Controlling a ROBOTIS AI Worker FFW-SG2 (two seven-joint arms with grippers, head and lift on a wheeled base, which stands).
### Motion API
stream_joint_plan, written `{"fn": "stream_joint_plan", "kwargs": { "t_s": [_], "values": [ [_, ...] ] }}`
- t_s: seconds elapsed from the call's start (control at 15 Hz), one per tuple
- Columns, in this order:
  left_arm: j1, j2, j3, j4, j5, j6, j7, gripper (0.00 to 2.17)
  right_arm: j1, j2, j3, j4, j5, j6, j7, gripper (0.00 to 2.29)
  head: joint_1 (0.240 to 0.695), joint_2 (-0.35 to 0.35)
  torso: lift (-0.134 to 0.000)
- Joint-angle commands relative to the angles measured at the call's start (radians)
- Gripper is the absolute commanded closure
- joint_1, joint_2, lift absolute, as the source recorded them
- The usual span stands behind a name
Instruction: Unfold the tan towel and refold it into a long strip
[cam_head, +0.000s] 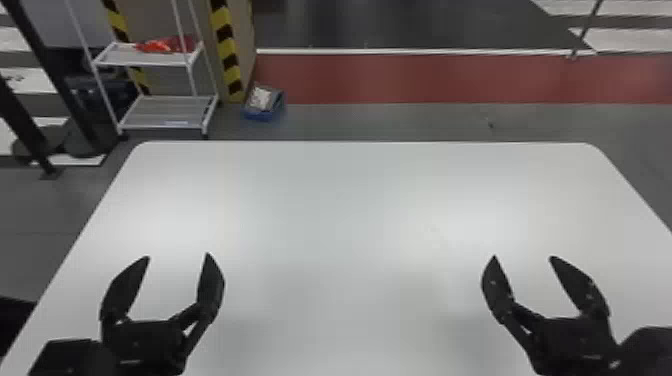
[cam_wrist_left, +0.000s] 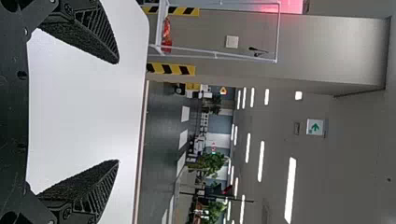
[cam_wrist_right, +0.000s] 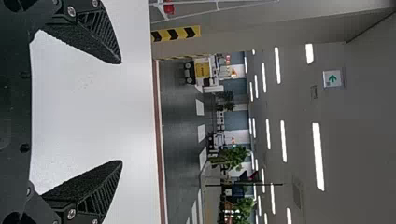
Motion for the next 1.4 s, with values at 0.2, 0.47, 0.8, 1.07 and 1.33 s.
{"fn": "stream_joint_plan", "kwargs": {
  "t_s": [0.2,0.47,0.8,1.07,1.33],
  "values": [
    [0.002,-0.003,0.0,-0.004,0.0,-0.002,-0.002,0.12,0.004,-0.003,-0.002,-0.005,-0.001,-0.002,0.0,0.12,0.695,0.003,-0.123],
    [0.002,-0.003,0.0,-0.008,0.0,0.001,0.0,0.12,0.004,-0.004,-0.002,-0.005,-0.001,-0.002,0.0,0.12,0.695,0.002,-0.123],
    [0.002,-0.003,-0.002,-0.012,-0.003,0.004,0.0,0.12,0.003,-0.007,0.0,-0.005,-0.001,0.001,0.0,0.12,0.695,0.001,-0.123],
    [0.002,-0.003,-0.003,-0.012,-0.006,0.007,0.003,0.13,0.003,-0.012,0.0,-0.003,-0.001,0.004,0.0,0.12,0.695,0.0,-0.123],
    [0.008,-0.003,-0.018,-0.016,-0.008,0.004,0.011,0.13,0.0,-0.015,-0.002,-0.001,-0.004,0.004,0.0,0.12,0.695,-0.004,-0.123]
  ]
}}
